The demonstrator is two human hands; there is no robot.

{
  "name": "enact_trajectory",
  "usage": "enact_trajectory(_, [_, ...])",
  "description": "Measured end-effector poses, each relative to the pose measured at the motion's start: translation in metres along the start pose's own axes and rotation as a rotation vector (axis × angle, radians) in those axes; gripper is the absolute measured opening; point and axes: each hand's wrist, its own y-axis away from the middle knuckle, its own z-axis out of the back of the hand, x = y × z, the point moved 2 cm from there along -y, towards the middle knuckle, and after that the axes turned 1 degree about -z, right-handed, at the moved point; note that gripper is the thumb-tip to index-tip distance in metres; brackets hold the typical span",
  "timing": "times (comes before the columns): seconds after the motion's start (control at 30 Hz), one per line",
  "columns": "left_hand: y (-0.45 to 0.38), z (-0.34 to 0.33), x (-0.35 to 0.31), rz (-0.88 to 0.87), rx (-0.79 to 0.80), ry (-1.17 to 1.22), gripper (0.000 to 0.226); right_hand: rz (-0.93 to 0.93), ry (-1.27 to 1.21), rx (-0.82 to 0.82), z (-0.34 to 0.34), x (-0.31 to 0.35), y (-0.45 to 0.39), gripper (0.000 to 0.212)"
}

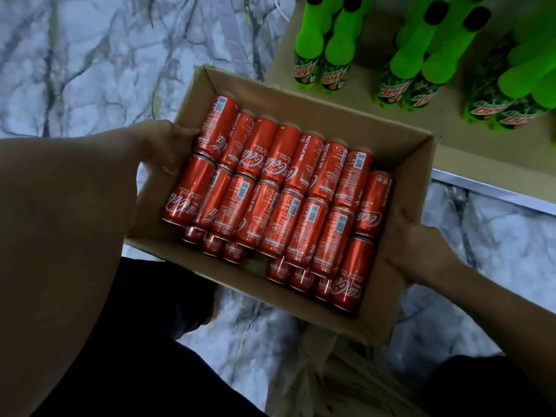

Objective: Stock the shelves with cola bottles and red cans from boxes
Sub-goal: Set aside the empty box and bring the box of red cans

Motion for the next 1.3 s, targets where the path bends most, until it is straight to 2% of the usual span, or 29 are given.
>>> enact_trajectory(0.17, [-0.007,-0.003,0.001,-0.002,-0.036,-0.055,0.108,-0.04,-0.025,0.027,0.002,0.003,0.003,0.07])
enact_trajectory(0.37, [0.002,-0.01,-0.015,-0.002,-0.079,-0.072,0.106,-0.093,-0.061,0.061,0.007,-0.011,0.007,0.073])
enact_trajectory(0.53, [0.022,-0.026,-0.056,-0.076,-0.079,-0.143,0.101,-0.167,-0.063,0.071,0.028,-0.053,0.014,0.083])
enact_trajectory(0.67, [0.039,-0.051,-0.111,-0.186,-0.073,-0.146,0.091,-0.303,-0.092,0.065,0.039,-0.105,0.042,0.07])
enact_trajectory(0.73, [0.042,-0.062,-0.139,-0.254,-0.106,-0.165,0.083,-0.409,-0.158,0.023,0.04,-0.135,0.055,0.046])
enact_trajectory(0.77, [0.045,-0.068,-0.154,-0.274,-0.098,-0.16,0.084,-0.447,-0.147,0.019,0.04,-0.151,0.06,0.043])
enact_trajectory(0.87, [0.051,-0.084,-0.192,-0.322,-0.067,-0.119,0.094,-0.495,-0.078,0.014,0.036,-0.197,0.068,0.06])
enact_trajectory(1.03, [0.063,-0.1,-0.233,-0.369,-0.013,-0.136,0.093,-0.581,-0.115,0.01,0.033,-0.243,0.084,0.088])
enact_trajectory(1.13, [0.06,-0.102,-0.237,-0.343,0.034,-0.1,0.099,-0.557,-0.13,-0.097,0.028,-0.249,0.086,0.079])
enact_trajectory(1.23, [0.059,-0.096,-0.234,-0.258,0.113,0.05,0.105,-0.549,-0.201,-0.149,0.02,-0.261,0.08,0.067])
enact_trajectory(1.3, [0.061,-0.096,-0.236,-0.26,0.097,0.001,0.086,-0.604,-0.203,-0.164,0.013,-0.261,0.075,0.06])
